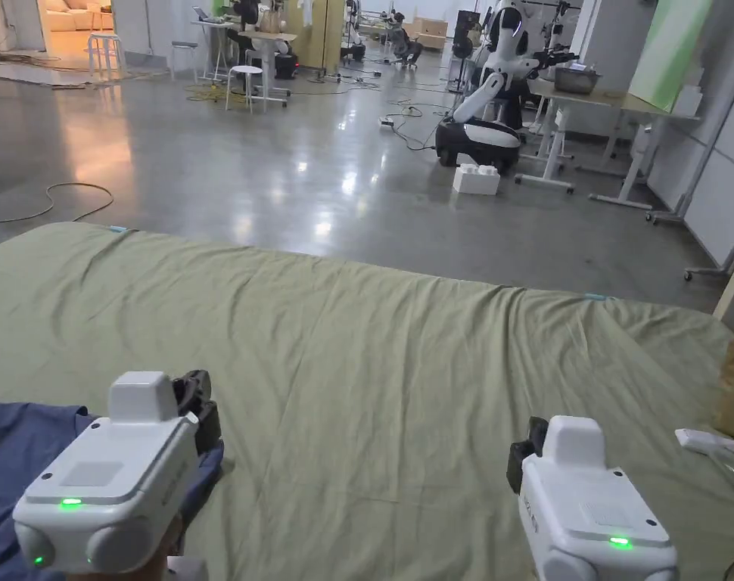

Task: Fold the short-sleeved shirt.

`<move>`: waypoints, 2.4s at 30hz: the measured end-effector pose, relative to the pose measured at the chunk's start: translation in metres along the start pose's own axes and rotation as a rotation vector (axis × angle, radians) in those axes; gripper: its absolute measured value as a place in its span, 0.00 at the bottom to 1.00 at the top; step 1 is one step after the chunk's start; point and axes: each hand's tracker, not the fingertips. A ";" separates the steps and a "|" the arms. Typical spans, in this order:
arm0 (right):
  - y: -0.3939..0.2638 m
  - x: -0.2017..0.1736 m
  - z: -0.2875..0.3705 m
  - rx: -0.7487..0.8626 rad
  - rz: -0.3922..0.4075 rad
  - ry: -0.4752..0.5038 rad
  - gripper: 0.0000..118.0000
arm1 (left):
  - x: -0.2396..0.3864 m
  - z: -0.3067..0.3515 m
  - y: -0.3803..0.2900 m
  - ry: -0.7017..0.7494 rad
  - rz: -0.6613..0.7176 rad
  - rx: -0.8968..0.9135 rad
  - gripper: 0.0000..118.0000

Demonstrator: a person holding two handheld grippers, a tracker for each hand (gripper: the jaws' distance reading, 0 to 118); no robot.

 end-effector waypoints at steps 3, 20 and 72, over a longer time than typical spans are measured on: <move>0.002 0.003 0.002 0.072 -0.025 -0.035 0.01 | -0.002 0.002 -0.001 -0.006 -0.009 0.003 0.02; -0.002 -0.022 -0.011 0.082 0.094 0.030 0.01 | -0.133 0.006 0.023 0.126 0.003 -0.408 0.02; -0.022 -0.022 -0.016 0.008 0.182 0.065 0.01 | -0.172 0.006 0.033 0.237 -0.141 -0.368 0.04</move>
